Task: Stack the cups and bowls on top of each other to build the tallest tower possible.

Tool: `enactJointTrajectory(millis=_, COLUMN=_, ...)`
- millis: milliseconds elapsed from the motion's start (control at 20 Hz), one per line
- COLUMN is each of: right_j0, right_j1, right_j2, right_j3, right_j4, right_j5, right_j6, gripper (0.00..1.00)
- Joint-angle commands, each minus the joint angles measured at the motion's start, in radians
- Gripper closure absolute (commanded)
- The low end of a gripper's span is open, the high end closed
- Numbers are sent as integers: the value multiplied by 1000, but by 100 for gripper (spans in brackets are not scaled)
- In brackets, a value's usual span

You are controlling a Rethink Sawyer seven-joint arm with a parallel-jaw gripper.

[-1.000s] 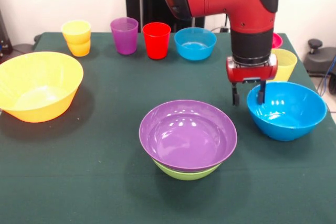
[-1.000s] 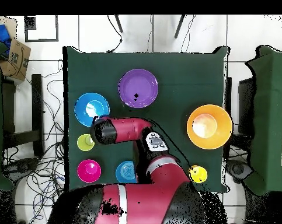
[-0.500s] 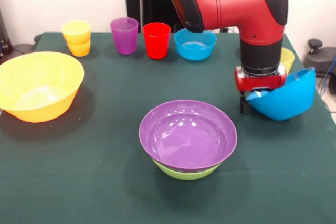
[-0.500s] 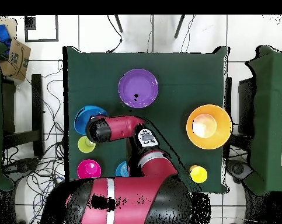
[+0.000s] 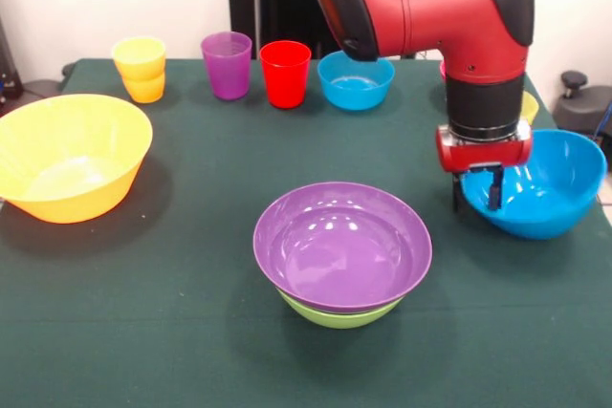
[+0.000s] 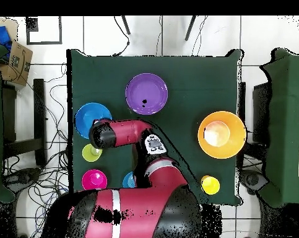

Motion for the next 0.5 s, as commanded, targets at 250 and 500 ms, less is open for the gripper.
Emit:
enactJointTrajectory(millis=250, right_j0=-27, right_j1=75, right_j2=92, right_j3=-62, right_j4=-43, right_j5=23, right_j6=2, gripper=100)
enactJointTrajectory(millis=500, right_j0=-45, right_j1=59, right_j2=112, right_j3=-80, right_j4=-26, right_j5=91, right_j6=-20, gripper=100)
